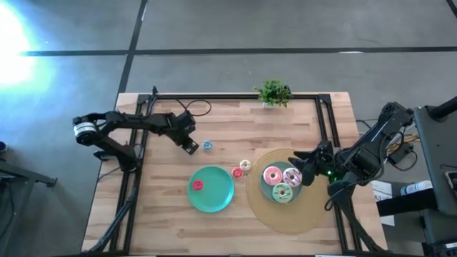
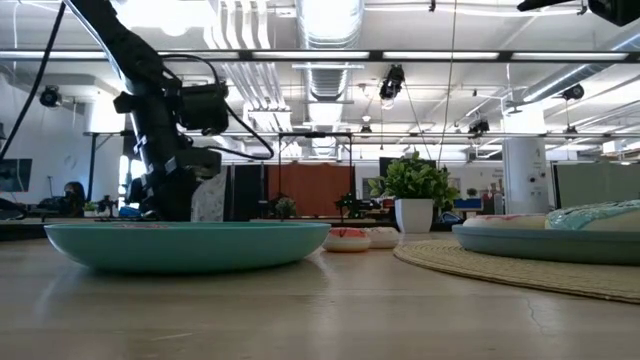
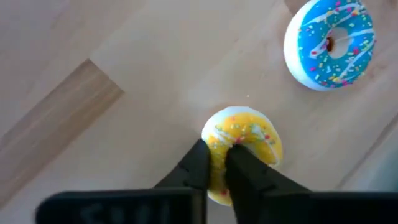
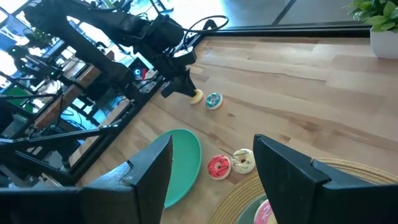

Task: Pick & Place donuts
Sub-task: Put the small yellow donut on the blue plate

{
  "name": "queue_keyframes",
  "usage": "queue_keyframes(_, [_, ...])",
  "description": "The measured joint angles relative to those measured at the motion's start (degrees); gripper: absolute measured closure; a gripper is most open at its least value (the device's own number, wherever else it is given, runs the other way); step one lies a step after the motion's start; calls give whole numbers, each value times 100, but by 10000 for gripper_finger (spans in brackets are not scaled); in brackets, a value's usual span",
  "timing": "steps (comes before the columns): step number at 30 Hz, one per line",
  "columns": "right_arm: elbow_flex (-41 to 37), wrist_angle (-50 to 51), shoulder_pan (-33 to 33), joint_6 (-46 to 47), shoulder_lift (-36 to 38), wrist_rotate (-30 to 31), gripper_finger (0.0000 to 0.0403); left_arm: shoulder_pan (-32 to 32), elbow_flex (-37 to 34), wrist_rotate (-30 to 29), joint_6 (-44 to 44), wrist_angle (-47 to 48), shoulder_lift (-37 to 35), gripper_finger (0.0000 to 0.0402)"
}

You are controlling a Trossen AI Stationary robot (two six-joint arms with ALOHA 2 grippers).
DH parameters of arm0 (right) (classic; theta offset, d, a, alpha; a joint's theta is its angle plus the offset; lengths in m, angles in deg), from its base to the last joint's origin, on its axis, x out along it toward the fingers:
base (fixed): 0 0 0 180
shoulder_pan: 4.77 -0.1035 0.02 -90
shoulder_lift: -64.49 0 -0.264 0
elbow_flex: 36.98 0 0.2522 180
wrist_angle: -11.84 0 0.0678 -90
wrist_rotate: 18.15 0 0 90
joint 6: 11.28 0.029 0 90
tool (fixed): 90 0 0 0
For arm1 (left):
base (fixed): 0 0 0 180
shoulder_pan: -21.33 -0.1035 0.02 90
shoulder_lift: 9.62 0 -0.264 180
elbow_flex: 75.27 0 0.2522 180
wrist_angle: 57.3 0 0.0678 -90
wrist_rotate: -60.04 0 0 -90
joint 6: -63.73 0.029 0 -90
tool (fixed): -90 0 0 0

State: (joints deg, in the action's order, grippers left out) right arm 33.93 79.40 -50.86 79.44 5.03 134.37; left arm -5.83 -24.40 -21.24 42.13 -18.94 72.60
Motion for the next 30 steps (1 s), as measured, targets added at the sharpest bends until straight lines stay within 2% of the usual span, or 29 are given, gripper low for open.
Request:
queue_keyframes(5, [-2,-1,-4,43,0,0,187,123,374,311,-147,-18,-116,399])
queue_keyframes(8, [-2,-7,-2,44,1,0,187,483,757,348,-236,-26,-291,400])
queue_keyframes(14, [-4,-10,-2,36,4,-2,187,2107,1525,298,-134,166,-286,401])
queue_keyframes(17, [-5,-1,-2,7,4,-2,187,3027,1591,-144,-137,253,-185,401])
queue_keyframes(20, [-7,0,-2,-20,4,-4,187,3592,1533,-554,-487,232,-74,401])
queue_keyframes(26, [-47,-1,2,-72,7,-2,187,3781,1289,-838,-1279,125,300,395])
queue_keyframes(30, [-70,-17,2,-22,7,-2,187,3777,1246,-867,-1557,-47,583,360])
